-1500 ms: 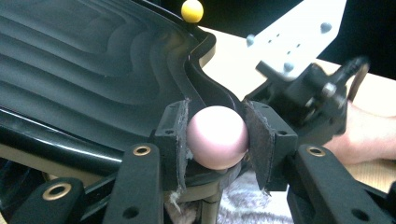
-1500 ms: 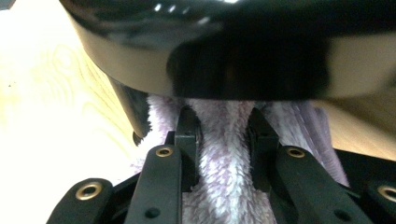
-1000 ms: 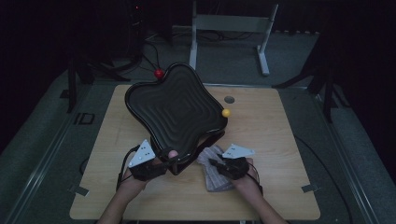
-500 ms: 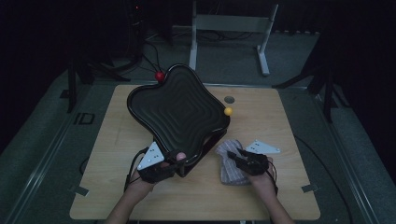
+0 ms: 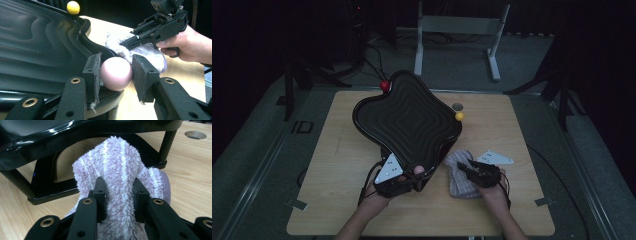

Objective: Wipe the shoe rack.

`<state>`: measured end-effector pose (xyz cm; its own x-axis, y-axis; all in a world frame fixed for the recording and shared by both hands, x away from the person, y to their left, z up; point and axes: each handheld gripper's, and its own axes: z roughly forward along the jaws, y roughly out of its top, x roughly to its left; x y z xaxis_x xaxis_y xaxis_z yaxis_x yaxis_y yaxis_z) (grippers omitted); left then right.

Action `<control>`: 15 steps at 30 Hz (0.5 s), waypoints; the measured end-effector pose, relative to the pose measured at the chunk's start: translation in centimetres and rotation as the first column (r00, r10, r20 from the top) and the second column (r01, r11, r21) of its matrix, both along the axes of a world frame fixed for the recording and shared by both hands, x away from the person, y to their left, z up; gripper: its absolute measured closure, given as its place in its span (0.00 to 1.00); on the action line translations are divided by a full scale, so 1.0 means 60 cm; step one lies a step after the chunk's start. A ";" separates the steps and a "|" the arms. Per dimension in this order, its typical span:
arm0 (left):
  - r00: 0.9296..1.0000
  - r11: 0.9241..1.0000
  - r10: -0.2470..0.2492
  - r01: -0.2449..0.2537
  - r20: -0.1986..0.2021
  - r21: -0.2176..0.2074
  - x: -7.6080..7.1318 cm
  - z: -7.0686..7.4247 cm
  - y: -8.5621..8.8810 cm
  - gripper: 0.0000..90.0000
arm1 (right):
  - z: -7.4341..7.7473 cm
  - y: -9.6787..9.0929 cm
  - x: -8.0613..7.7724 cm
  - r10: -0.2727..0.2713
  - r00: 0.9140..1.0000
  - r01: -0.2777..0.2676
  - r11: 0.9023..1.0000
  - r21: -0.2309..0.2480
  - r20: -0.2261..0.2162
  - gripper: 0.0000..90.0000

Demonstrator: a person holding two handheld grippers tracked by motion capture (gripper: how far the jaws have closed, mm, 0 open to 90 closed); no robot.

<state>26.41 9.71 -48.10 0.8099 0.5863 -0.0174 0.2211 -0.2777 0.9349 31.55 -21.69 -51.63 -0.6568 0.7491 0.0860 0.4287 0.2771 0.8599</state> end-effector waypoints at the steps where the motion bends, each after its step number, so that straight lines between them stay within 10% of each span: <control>1: 1.000 1.000 0.001 -0.001 -0.001 -0.002 0.001 0.000 -0.004 0.66 | 0.000 -0.001 0.000 -0.002 1.000 0.002 1.000 0.003 -0.002 0.79; 15: 1.000 1.000 0.002 -0.003 0.030 0.009 -0.015 0.003 -0.005 0.64 | -0.003 -0.008 0.000 -0.010 1.000 0.010 1.000 0.007 -0.015 0.79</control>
